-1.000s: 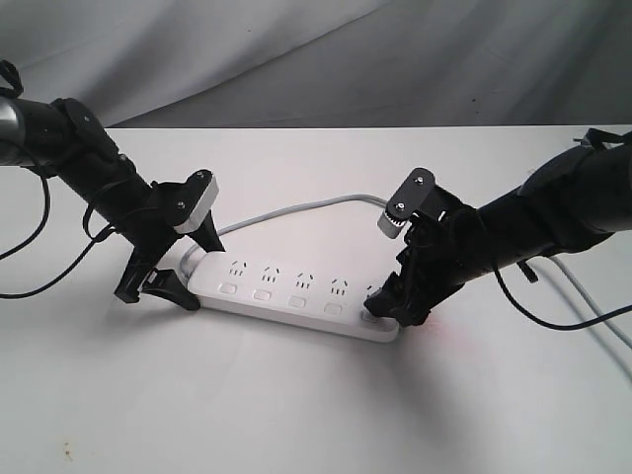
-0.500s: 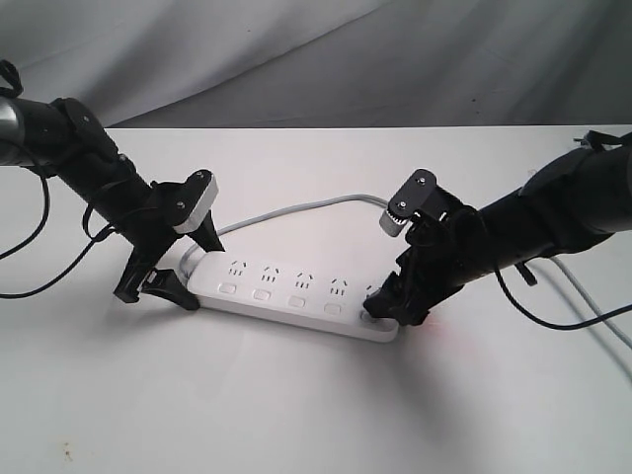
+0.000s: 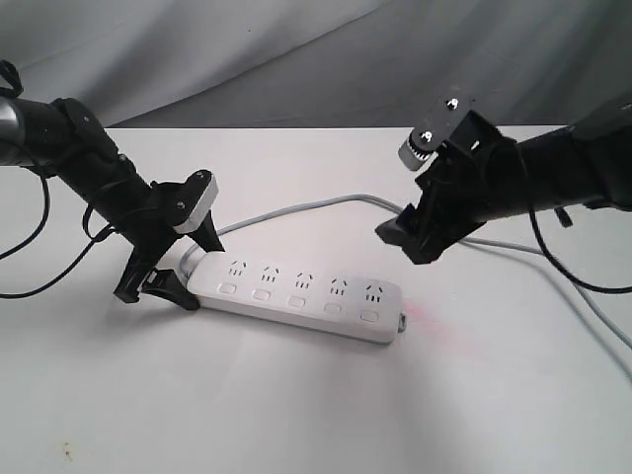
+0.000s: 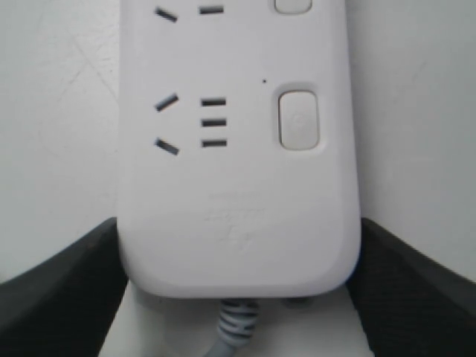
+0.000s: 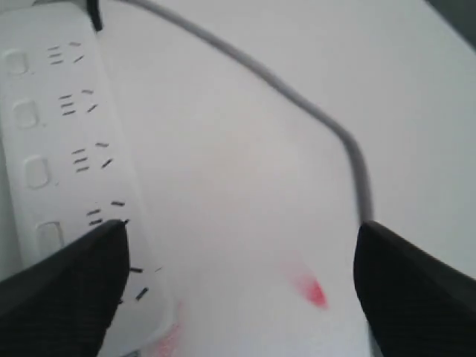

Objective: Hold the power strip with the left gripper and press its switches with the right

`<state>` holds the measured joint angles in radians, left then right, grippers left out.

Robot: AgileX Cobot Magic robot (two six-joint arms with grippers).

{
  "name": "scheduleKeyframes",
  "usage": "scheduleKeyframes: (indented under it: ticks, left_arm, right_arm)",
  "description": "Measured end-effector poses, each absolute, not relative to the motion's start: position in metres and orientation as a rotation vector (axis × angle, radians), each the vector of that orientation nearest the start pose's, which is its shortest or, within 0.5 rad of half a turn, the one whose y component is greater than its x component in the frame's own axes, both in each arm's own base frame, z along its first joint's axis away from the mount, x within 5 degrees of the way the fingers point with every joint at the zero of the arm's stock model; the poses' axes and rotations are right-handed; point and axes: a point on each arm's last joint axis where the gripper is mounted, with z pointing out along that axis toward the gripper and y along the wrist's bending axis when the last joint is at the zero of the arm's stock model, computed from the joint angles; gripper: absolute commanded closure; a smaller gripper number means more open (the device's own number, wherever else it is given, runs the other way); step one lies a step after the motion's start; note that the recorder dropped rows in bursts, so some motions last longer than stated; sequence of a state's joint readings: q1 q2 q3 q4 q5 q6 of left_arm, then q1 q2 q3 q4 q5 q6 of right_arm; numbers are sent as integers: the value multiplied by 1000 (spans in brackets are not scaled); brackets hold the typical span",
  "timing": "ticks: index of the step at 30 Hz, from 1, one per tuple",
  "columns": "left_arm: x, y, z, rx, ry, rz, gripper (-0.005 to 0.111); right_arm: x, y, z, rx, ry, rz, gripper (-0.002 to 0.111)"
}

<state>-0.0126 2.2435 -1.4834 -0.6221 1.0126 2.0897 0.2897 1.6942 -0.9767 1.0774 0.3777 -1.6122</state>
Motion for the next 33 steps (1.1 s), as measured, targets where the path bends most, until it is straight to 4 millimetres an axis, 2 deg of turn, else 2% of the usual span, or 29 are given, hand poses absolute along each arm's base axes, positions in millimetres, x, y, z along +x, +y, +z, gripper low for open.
scheduleKeyframes:
  ticks: [6, 14, 19, 26, 28, 33]
  left_arm:
    - [414, -50, 102, -2641, -2241, 623, 75]
    - [414, -50, 102, -2641, -2241, 623, 75]
    - [414, -50, 102, -2641, -2241, 623, 75]
    - [414, -50, 102, -2641, -2241, 623, 75]
    - [414, -50, 102, -2641, -2241, 623, 75]
    - [414, -50, 102, -2641, -2241, 623, 75]
  right_arm:
    - [316, 119, 253, -966, 1970, 180, 33]
    - [286, 98, 333, -657, 1790, 116, 33]
    - [260, 86, 372, -487, 1683, 137, 33]
    - [217, 75, 412, -402, 1551, 222, 33]
    - [203, 72, 422, -395, 1512, 247, 37]
    - [168, 65, 443, -404, 1415, 280, 60]
